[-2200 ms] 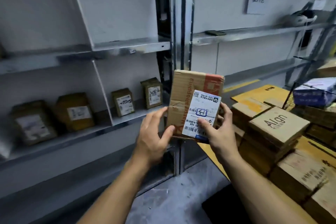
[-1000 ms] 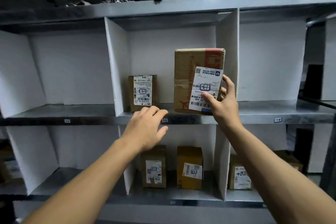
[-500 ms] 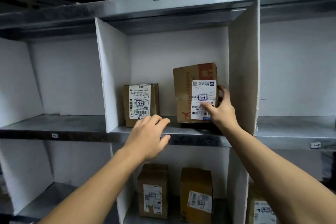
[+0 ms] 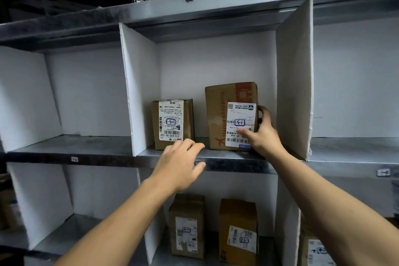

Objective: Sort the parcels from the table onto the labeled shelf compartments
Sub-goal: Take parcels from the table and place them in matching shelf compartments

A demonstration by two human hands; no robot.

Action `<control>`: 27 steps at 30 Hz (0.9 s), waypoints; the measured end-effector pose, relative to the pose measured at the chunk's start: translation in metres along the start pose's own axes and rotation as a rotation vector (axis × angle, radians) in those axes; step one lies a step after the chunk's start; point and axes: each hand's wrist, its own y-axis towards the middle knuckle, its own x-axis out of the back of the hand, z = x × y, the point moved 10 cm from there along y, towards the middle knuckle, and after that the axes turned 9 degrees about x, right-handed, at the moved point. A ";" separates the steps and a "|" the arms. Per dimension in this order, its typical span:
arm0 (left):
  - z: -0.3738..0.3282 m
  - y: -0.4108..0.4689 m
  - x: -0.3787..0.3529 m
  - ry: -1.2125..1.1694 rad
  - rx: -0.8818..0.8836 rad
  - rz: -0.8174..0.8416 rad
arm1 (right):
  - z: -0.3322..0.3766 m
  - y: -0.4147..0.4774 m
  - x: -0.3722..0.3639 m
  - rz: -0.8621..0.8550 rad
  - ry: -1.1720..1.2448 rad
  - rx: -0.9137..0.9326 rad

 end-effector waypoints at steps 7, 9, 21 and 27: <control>0.004 -0.022 0.013 -0.022 0.012 0.016 | 0.002 -0.006 0.009 0.020 -0.055 -0.054; 0.010 -0.032 0.018 -0.016 0.022 0.023 | 0.008 -0.012 0.012 0.009 -0.077 -0.096; 0.023 -0.108 0.040 -0.062 0.038 0.099 | 0.075 -0.156 0.012 0.034 -0.434 0.000; -0.026 -0.157 0.019 -0.101 -0.033 0.159 | 0.081 -0.261 0.029 0.322 -0.996 0.180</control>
